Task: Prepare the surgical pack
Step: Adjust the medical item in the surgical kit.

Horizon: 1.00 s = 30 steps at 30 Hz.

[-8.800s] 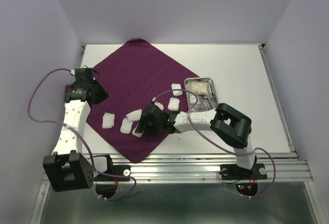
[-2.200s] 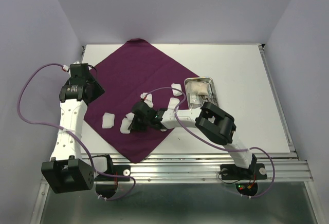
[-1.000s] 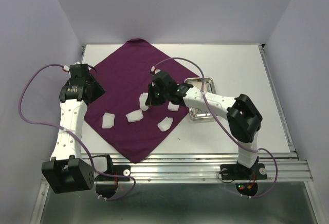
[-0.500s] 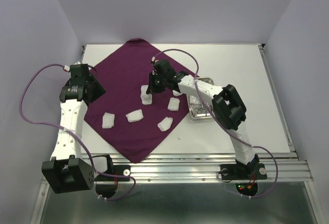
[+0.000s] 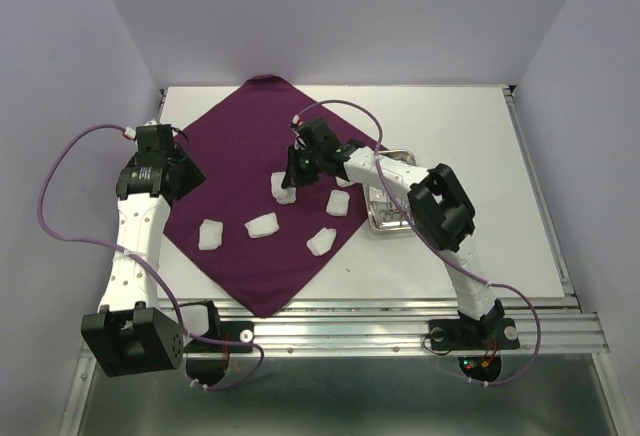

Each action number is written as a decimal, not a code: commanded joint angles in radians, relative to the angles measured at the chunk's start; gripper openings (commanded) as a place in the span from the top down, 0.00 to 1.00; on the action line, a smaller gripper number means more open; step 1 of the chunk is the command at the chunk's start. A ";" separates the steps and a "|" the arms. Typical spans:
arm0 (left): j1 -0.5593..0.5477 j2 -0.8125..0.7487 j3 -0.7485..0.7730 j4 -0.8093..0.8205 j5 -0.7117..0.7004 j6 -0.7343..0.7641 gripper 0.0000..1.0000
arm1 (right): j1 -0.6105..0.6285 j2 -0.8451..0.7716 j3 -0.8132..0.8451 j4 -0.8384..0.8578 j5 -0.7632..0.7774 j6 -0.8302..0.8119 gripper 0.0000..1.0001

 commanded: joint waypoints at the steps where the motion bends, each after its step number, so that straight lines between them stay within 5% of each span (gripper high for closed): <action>1: 0.005 -0.021 -0.005 0.017 0.000 0.005 0.57 | 0.003 0.024 0.032 0.026 -0.021 0.012 0.99; 30: 0.005 -0.014 -0.017 0.023 0.005 0.007 0.57 | -0.016 0.052 -0.020 0.025 0.095 0.014 0.99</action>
